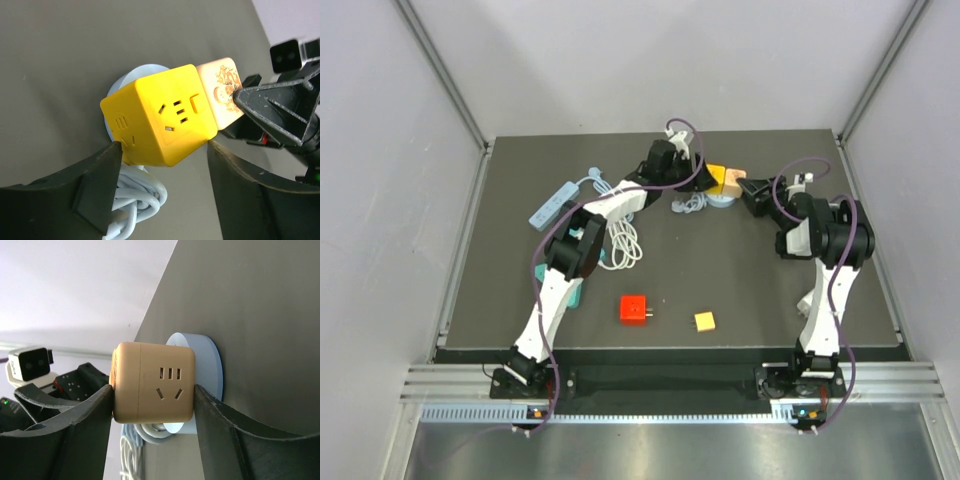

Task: Pull the plug off the socket

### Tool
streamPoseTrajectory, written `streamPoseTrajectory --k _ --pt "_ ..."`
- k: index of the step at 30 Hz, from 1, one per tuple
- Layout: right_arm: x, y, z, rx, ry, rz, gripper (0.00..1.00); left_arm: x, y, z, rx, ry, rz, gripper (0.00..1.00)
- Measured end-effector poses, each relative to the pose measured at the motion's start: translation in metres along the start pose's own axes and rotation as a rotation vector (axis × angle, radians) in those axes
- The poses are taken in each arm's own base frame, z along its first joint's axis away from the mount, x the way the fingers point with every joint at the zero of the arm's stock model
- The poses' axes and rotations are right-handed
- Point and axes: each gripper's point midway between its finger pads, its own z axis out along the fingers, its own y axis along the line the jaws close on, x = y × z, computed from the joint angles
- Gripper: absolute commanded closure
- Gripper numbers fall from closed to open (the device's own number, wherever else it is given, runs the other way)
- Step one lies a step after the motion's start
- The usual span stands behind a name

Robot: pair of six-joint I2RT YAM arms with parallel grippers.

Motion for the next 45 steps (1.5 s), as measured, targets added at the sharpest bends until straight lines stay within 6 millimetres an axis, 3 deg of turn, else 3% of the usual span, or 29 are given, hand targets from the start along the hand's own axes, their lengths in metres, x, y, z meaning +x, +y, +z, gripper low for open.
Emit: streamPoseTrajectory --k 4,8,14,17,23,29,35,38,45 --pt "0.017 0.004 -0.001 -0.022 0.072 -0.022 1.0 0.004 -0.003 -0.021 -0.034 0.048 0.018 0.2" --pt "0.027 0.007 -0.003 -0.036 0.109 -0.048 1.0 -0.018 -0.025 -0.042 -0.021 0.025 0.037 0.23" --pt "0.028 0.012 -0.005 -0.047 0.111 -0.102 1.0 -0.074 -0.077 -0.063 0.089 -0.097 0.056 0.55" --pt "0.029 0.018 -0.007 -0.056 0.111 -0.141 1.0 -0.079 -0.087 -0.064 0.131 -0.112 0.045 0.71" --pt "0.029 0.021 -0.007 -0.055 0.115 -0.186 1.0 -0.045 -0.07 -0.054 0.139 -0.047 -0.02 0.88" --pt "0.03 0.02 -0.007 -0.051 0.117 -0.187 1.0 -0.005 -0.046 -0.05 0.094 0.028 -0.066 0.92" --pt "0.03 0.019 -0.007 -0.043 0.12 -0.183 1.0 -0.003 -0.039 -0.045 0.063 0.018 -0.055 0.93" --pt "0.03 0.018 -0.007 -0.04 0.121 -0.183 1.0 0.0 -0.028 -0.033 0.035 0.013 -0.042 0.93" --pt "0.03 0.017 -0.004 -0.023 0.113 -0.164 1.0 -0.011 -0.029 -0.01 0.033 -0.025 -0.016 1.0"
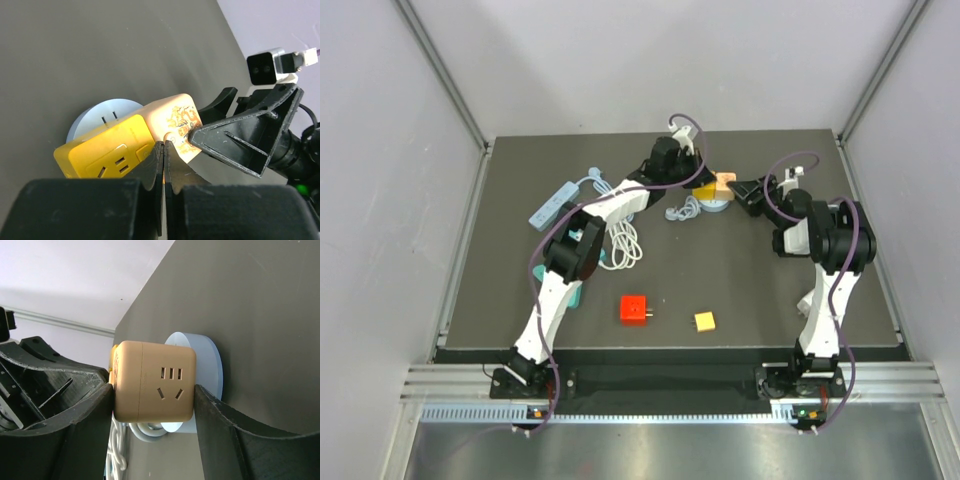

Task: Pull the plug off the socket

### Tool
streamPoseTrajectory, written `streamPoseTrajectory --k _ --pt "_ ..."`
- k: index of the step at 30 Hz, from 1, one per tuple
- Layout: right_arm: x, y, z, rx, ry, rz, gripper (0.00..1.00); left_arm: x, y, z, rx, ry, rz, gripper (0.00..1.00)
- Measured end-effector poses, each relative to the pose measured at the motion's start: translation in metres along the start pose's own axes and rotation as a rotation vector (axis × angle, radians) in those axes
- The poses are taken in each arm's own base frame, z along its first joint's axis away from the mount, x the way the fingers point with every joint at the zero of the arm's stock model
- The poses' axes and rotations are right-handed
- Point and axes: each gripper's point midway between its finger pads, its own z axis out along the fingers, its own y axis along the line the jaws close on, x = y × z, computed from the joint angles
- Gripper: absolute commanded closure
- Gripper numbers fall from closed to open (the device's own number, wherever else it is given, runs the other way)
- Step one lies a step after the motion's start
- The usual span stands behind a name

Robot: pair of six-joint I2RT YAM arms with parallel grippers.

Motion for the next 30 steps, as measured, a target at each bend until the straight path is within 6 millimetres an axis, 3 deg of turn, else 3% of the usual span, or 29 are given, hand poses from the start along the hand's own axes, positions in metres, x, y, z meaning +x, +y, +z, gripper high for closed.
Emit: streamPoseTrajectory --k 20,30 --pt "0.003 -0.006 0.011 -0.012 0.007 0.217 1.0 0.011 0.004 0.001 -0.137 -0.039 0.116 1.0" --pt "0.004 0.003 0.002 0.024 -0.001 0.033 1.0 0.007 0.003 0.001 -0.133 -0.058 0.121 1.0"
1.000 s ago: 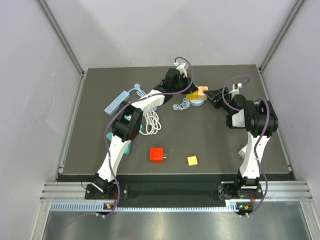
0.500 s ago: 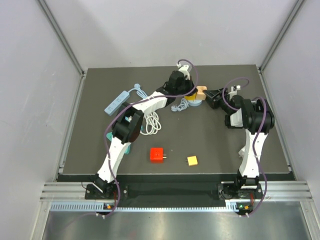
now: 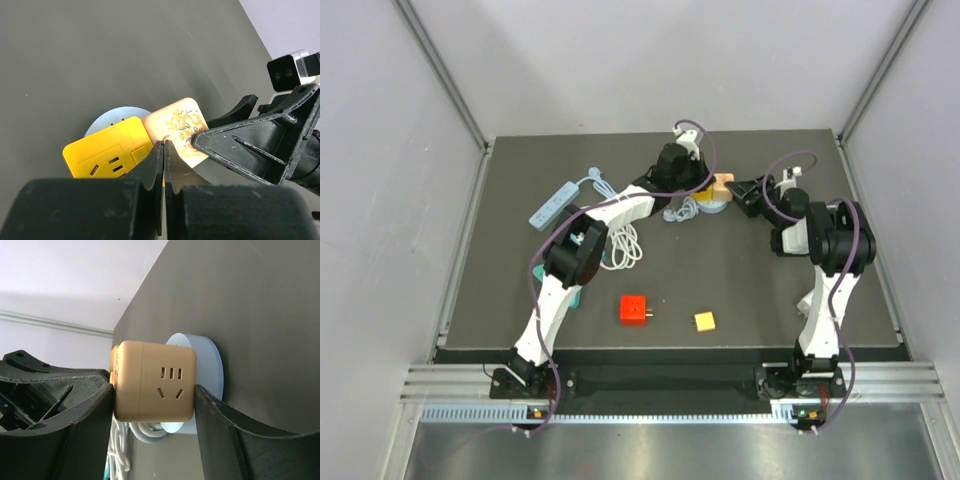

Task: Pull the plug off the socket

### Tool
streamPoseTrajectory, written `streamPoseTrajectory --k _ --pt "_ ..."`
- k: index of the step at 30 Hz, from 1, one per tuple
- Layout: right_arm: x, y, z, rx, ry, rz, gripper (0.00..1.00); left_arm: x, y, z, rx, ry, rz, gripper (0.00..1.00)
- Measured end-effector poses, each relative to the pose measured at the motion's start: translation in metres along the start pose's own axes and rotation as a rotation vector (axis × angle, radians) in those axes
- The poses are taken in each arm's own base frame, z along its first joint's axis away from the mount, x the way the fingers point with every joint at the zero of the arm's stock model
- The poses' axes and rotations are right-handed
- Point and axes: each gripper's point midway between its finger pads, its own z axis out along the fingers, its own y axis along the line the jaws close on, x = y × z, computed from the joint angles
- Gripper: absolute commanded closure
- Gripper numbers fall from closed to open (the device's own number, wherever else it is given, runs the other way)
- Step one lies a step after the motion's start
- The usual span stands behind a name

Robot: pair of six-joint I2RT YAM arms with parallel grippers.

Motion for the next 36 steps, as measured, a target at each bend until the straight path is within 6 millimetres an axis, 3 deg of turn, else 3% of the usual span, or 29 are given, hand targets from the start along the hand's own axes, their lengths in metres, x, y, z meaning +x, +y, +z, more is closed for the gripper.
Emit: streamPoseTrajectory --k 13,36 --pt "0.0 -0.007 0.011 -0.022 0.01 0.145 1.0 0.0 0.004 0.0 -0.01 -0.003 -0.001 1.0" --pt "0.0 -0.005 0.013 -0.022 0.032 0.117 1.0 -0.001 0.001 -0.002 0.038 -0.023 -0.001 1.0"
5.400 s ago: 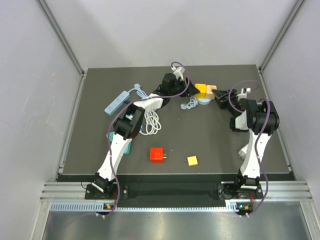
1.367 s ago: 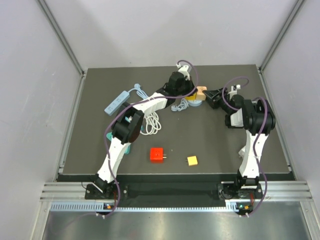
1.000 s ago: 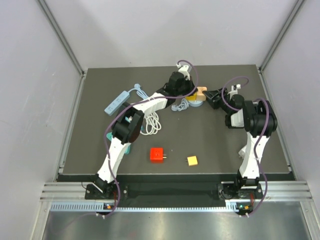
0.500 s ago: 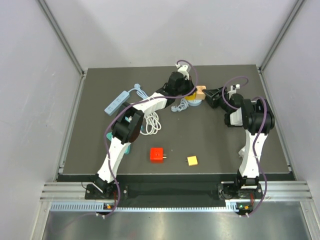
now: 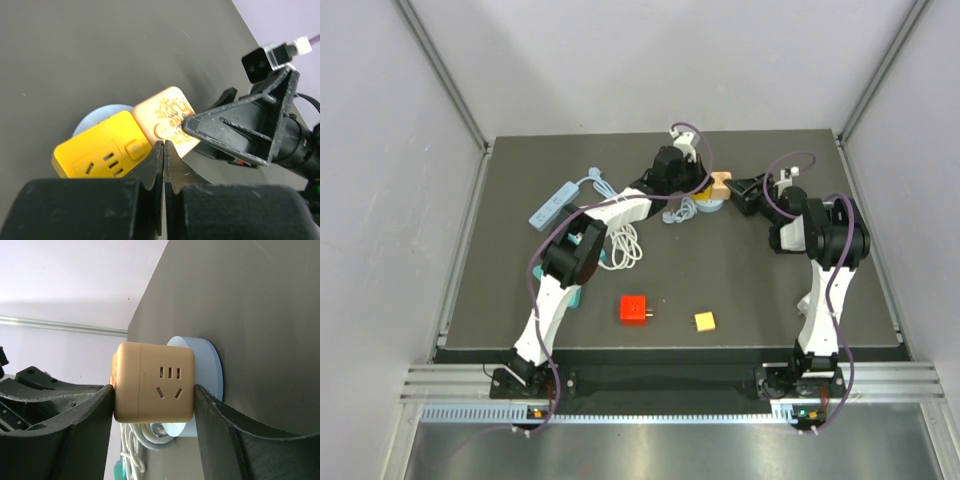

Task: Pull the plug off the socket

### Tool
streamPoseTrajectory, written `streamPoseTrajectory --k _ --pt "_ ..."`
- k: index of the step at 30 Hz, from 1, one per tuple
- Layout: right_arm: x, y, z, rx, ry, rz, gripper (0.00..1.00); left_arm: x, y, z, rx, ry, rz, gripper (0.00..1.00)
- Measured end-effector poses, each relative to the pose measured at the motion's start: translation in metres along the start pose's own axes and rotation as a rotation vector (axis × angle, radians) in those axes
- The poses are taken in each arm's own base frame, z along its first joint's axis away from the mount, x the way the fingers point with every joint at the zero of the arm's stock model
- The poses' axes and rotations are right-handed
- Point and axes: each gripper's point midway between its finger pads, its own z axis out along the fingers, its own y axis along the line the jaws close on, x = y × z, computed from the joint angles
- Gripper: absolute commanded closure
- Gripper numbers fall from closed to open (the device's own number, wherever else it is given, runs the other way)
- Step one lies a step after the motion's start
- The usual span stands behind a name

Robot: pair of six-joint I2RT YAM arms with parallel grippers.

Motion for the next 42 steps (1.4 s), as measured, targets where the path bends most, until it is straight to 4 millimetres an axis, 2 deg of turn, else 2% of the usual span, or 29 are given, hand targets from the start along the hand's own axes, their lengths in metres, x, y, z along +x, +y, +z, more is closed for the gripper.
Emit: streamPoseTrajectory --k 6,15,18,19,21,24,25,27,28,29,31,33,34,36,40,42 --pt "0.004 -0.001 -0.005 -0.008 0.001 -0.035 1.0 0.004 -0.008 -0.008 0.072 0.029 -0.013 0.9" --pt "0.018 0.011 -0.024 0.012 -0.02 -0.107 1.0 0.004 -0.007 -0.025 0.142 0.055 -0.065 0.87" --pt "0.032 0.013 -0.029 0.059 -0.048 -0.115 0.94 0.002 -0.004 -0.032 0.164 0.052 -0.085 0.71" --pt "0.039 0.018 -0.031 0.075 -0.064 -0.126 0.89 0.0 -0.004 -0.035 0.17 0.048 -0.089 0.67" --pt "0.05 0.024 -0.032 0.095 -0.079 -0.139 0.88 -0.008 -0.004 -0.04 0.168 0.038 -0.084 0.58" --pt "0.071 0.036 -0.034 0.098 -0.083 -0.155 0.8 -0.016 -0.004 -0.046 0.163 0.033 -0.069 0.55" --pt "0.077 0.038 -0.035 0.098 -0.082 -0.157 0.71 -0.018 -0.002 -0.048 0.155 0.036 -0.062 0.55" --pt "0.089 0.039 -0.041 0.108 -0.079 -0.155 0.59 -0.018 0.001 -0.051 0.143 0.049 -0.05 0.54" --pt "0.095 0.039 -0.044 0.114 -0.077 -0.153 0.49 -0.018 0.003 -0.053 0.14 0.055 -0.048 0.5" --pt "0.099 0.039 -0.047 0.119 -0.077 -0.151 0.45 -0.017 0.005 -0.054 0.14 0.063 -0.043 0.47" --pt "0.103 0.041 -0.052 0.126 -0.075 -0.152 0.31 -0.014 0.007 -0.058 0.145 0.085 -0.043 0.41" --pt "0.106 0.043 -0.058 0.136 -0.063 -0.168 0.22 -0.013 0.01 -0.062 0.146 0.106 -0.046 0.39" --pt "0.109 0.043 -0.061 0.143 -0.047 -0.183 0.12 -0.012 0.013 -0.064 0.139 0.115 -0.046 0.38" --pt "0.111 0.044 -0.066 0.156 -0.019 -0.221 0.02 -0.013 0.019 -0.069 0.12 0.131 -0.044 0.37" --pt "0.113 0.056 -0.077 0.189 0.054 -0.369 0.0 -0.02 0.027 -0.086 0.062 0.157 -0.006 0.33" --pt "0.108 0.068 -0.08 0.196 0.079 -0.467 0.0 -0.026 0.025 -0.096 0.042 0.16 0.025 0.36"
